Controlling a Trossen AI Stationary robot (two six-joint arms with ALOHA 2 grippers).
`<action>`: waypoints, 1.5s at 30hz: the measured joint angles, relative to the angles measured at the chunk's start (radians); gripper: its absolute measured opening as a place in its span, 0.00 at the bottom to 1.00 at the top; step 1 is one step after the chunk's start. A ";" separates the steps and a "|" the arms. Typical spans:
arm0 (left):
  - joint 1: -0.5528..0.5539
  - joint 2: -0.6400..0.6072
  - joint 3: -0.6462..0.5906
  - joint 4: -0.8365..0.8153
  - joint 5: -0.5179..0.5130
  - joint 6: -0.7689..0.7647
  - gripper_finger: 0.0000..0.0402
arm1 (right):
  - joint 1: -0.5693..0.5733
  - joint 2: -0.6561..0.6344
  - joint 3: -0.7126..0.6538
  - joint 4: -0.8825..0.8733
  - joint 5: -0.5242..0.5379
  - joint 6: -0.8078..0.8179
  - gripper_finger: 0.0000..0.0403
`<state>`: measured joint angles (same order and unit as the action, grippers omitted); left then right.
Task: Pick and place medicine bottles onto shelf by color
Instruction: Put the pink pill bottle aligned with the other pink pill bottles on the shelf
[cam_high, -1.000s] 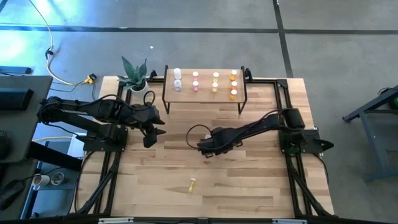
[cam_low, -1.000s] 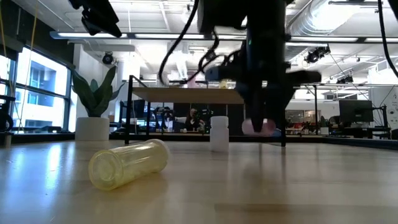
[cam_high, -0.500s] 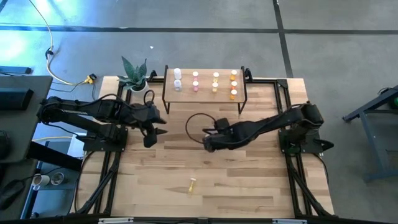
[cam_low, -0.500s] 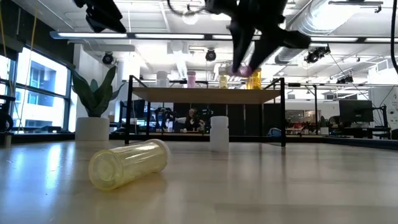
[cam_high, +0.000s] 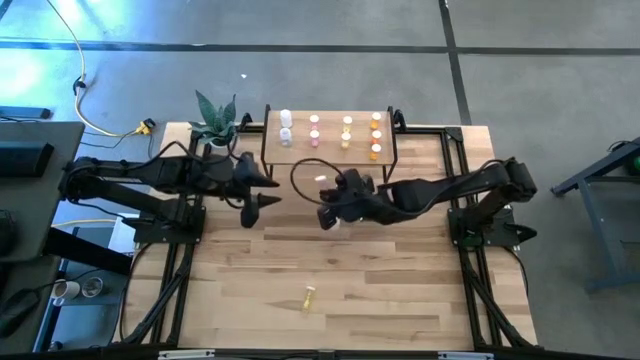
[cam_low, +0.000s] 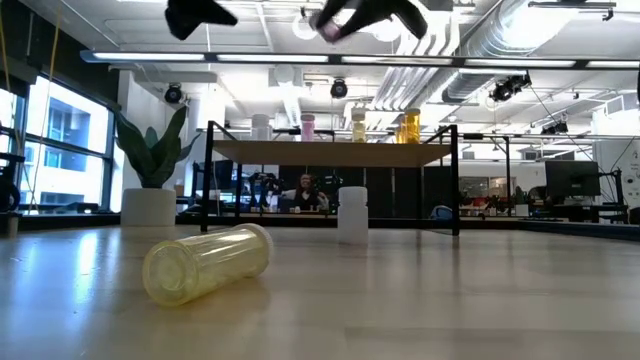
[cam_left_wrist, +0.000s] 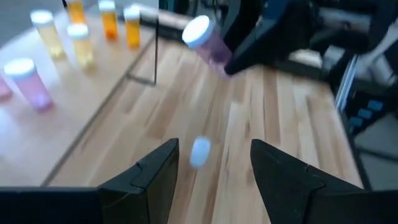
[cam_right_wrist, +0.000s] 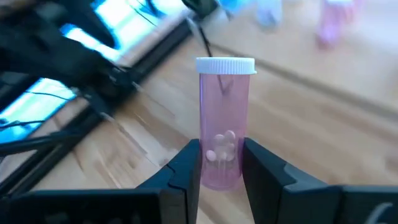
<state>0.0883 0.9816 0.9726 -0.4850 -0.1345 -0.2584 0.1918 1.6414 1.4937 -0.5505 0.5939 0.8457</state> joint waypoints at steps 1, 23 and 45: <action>0.007 0.000 0.000 0.025 0.001 -0.006 0.47 | -0.007 -0.006 0.000 0.032 0.000 -0.048 0.22; 0.050 0.025 0.001 0.465 0.070 0.052 0.47 | -0.203 -0.099 0.001 0.451 -0.590 -0.715 0.22; 0.081 0.118 0.000 0.689 0.013 0.113 0.47 | -0.266 -0.099 0.001 0.466 -0.709 -0.751 0.22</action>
<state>0.1697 1.1000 0.9730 0.2042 -0.1210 -0.1457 -0.0746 1.5429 1.4948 -0.0849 -0.1154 0.0949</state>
